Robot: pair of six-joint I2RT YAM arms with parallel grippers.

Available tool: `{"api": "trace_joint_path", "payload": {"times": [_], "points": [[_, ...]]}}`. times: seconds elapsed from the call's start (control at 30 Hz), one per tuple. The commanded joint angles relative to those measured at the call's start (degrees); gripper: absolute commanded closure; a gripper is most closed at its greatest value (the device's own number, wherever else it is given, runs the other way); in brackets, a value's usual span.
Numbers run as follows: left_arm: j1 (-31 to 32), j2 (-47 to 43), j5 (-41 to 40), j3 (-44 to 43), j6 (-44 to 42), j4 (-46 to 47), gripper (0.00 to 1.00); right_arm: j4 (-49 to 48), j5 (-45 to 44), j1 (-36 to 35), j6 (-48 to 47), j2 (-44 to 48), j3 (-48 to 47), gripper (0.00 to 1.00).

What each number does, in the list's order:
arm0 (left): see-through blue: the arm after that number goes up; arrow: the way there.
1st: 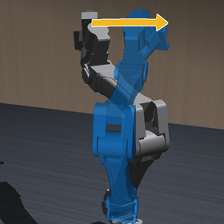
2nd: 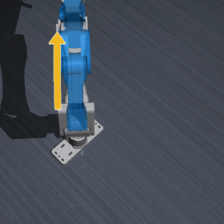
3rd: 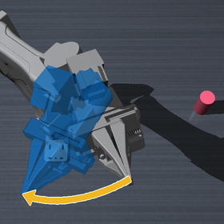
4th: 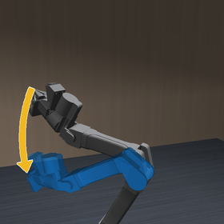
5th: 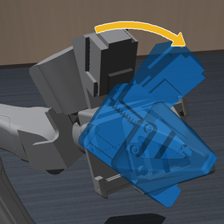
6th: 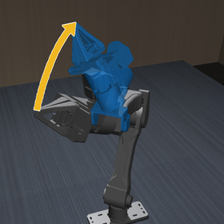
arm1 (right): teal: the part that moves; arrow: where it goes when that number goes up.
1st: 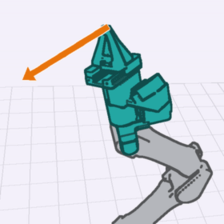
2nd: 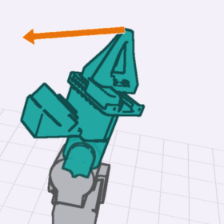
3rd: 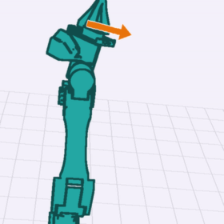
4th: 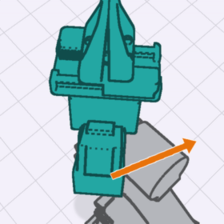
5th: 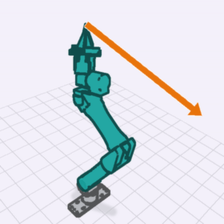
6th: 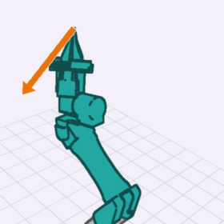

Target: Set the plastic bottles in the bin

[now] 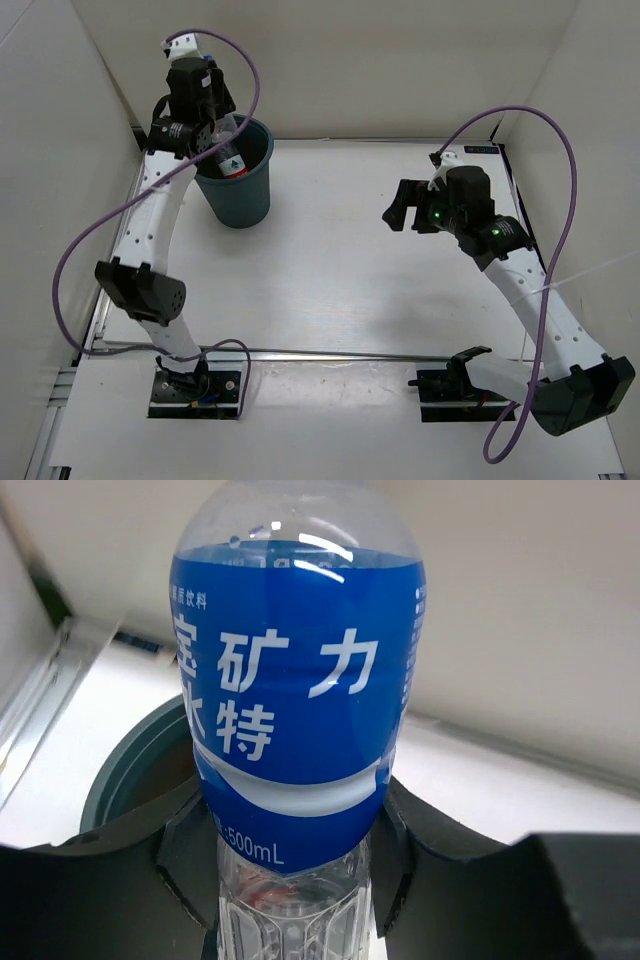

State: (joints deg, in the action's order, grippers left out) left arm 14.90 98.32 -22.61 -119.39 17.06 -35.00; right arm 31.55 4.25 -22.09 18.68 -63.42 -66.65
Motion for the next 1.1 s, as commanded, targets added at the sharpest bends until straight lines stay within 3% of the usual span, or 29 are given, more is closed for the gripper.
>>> {"api": "trace_joint_path", "payload": {"times": [0.0, 0.17, 0.27, 0.37, 0.43, 0.47, 0.8, 1.0, 1.07], "points": [[-6.2, 1.2, 6.4, 0.1, 4.9, -2.2, 0.80, -1.1, -1.3, 0.3, -2.5, 2.3, -2.2, 0.01], [-12.3, 4.1, 9.9, 2.1, 7.3, -2.2, 0.73, -0.1, -3.4, 0.8, -3.1, 4.8, -0.2, 0.01], [-13.0, 4.9, 11.5, 3.7, 6.6, -2.2, 0.53, 0.4, -3.4, 0.8, -3.1, 6.0, 1.2, 0.01], [-13.0, 4.3, 11.5, 5.8, 6.6, -2.2, 0.22, 0.4, -3.9, 0.8, -3.1, 6.0, 1.7, 0.01], [-12.2, 3.4, 11.5, 7.1, 6.6, -2.2, 0.12, 0.4, -4.4, 0.8, -3.1, 6.0, 1.7, 0.01], [-11.6, 2.8, 11.5, 7.1, 6.0, -2.2, 0.02, 0.4, -4.4, 0.8, -3.1, 6.0, 1.7, 0.01], [-10.5, -1.1, 11.0, -3.4, 2.7, -2.2, 0.00, -0.2, -5.0, 0.8, -0.7, 1.9, -0.8, 0.01], [-8.2, -11.5, 7.6, 2.9, 2.1, -2.2, 0.00, -0.7, -5.0, 0.8, 0.5, 0.8, -1.4, 0.01], [-8.2, -15.9, 6.6, 9.9, 2.7, -2.2, 0.00, 0.1, -4.3, 1.4, 2.3, -0.3, -3.2, 0.01]]}}
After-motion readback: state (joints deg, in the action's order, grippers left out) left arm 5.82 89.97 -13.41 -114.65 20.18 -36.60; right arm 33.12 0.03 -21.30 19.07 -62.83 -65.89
